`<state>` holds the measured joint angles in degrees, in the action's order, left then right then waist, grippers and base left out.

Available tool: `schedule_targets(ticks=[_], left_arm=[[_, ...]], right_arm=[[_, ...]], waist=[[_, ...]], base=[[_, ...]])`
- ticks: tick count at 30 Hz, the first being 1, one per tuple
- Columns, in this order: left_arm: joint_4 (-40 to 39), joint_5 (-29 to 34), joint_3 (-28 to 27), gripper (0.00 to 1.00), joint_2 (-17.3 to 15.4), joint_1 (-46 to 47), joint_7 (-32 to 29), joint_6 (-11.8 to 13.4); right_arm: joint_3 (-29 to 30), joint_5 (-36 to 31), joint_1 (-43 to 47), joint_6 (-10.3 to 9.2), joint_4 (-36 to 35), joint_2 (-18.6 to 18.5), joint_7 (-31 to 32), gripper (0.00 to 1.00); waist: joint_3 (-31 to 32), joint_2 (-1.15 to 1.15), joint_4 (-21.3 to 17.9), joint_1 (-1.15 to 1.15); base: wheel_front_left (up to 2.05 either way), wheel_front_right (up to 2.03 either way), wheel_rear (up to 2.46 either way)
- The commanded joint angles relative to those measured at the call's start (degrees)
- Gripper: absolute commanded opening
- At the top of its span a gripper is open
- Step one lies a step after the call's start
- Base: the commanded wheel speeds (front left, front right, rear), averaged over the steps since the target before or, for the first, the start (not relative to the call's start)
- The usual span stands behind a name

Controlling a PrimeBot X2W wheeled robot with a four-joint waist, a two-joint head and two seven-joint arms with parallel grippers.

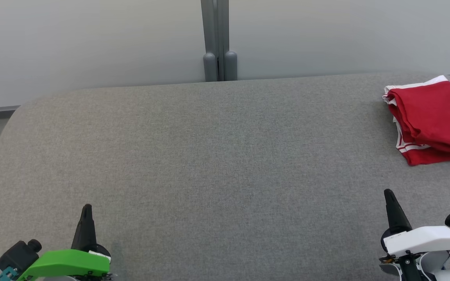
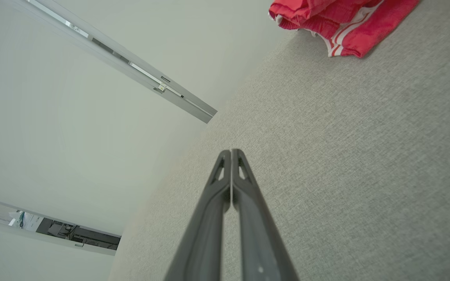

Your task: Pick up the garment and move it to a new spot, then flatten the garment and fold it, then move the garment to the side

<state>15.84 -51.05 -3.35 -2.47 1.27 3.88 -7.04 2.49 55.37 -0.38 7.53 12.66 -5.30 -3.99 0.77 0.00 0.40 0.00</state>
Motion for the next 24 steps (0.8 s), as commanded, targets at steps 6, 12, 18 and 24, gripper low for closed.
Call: schedule_targets(ticks=[6, 12, 18, 24], left_arm=[[-0.9, -5.7, -0.6, 0.00, -0.4, 2.1, -1.4, -0.3], [-1.0, -9.6, -0.9, 0.00, -0.4, 2.4, -2.4, -0.3], [-1.1, -13.2, -1.2, 0.00, -0.4, 2.8, -3.4, -0.4], [-1.2, -17.2, -1.5, 0.00, -0.5, 3.1, -4.4, -0.4]], right_arm=[[0.7, 4.9, -2.0, -0.03, -0.3, 0.1, 1.4, 0.00], [1.1, 8.4, -2.4, -0.03, -0.1, 0.3, 2.4, 0.00], [1.4, 11.8, -2.9, -0.03, 0.1, 0.6, 3.3, 0.00], [1.8, 15.4, -3.3, -0.02, 0.3, 0.8, 4.4, 0.00]], waist=[[-0.1, 0.00, 0.0, 0.00], [-0.2, 0.00, -0.1, 0.00], [-0.2, 0.00, -0.1, 0.00], [-0.3, 0.00, -0.1, 0.00]], base=[[0.00, 0.00, 0.00], [0.00, 0.00, 0.00], [0.00, 0.00, 0.00], [0.00, 0.00, 0.00]])
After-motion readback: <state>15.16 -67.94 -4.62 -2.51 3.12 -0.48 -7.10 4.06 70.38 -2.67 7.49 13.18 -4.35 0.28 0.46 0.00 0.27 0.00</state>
